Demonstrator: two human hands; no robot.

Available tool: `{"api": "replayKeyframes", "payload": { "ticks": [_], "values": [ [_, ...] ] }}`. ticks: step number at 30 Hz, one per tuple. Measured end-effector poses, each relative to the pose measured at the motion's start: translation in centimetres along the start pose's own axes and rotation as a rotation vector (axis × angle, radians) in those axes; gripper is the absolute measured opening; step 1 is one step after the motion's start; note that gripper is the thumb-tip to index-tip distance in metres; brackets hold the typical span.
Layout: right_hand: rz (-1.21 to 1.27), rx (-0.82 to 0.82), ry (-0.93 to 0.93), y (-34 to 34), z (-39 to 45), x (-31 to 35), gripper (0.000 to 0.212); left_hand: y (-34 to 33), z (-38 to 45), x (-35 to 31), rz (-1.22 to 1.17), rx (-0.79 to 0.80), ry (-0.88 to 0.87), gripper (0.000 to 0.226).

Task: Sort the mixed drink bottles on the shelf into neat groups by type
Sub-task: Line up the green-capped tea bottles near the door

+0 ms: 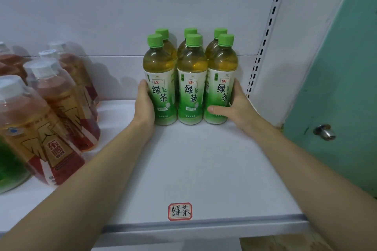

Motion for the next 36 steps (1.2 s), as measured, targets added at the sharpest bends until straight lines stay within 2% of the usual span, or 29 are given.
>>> {"api": "replayKeyframes", "payload": {
  "ticks": [3, 7, 12, 17, 24, 32, 36],
  "values": [
    [0.014, 0.013, 0.000, 0.1, 0.4, -0.1, 0.103, -0.2, 0.4, 0.3, 0.028, 0.033, -0.090, 0.063],
    [0.031, 0.073, -0.045, -0.6, 0.6, -0.4, 0.091, -0.2, 0.9, 0.4, 0.078, 0.099, -0.121, 0.068],
    [0.075, 0.087, -0.077, -0.1, 0.6, -0.7, 0.084, -1.3, 0.7, 0.1, 0.079, 0.136, -0.169, 0.064],
    [0.109, 0.122, -0.110, 0.2, 0.6, -1.1, 0.092, -1.6, 1.1, 0.3, 0.079, 0.168, -0.174, 0.069],
    [0.123, 0.118, -0.108, 0.9, 0.5, -1.1, 0.099, -2.3, 1.0, 0.4, 0.053, 0.208, -0.169, 0.062],
    [0.143, 0.124, -0.103, 1.4, 0.4, -1.1, 0.096, -2.8, 0.7, 0.4, 0.044, 0.272, -0.177, 0.061],
    [0.149, 0.137, -0.116, 1.3, 0.2, -1.1, 0.096, -3.5, -0.1, -0.1, 0.067, 0.358, -0.217, 0.061]
  ]
}}
Point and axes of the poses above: each hand's wrist, its own z-axis towards the middle knuckle, its own y-axis out of the back of the hand, x = y × z, the point moved 10 cm from there along z, towards the middle knuckle, and after that the axes turned 9 degrees about z, right-handed, at the moved point
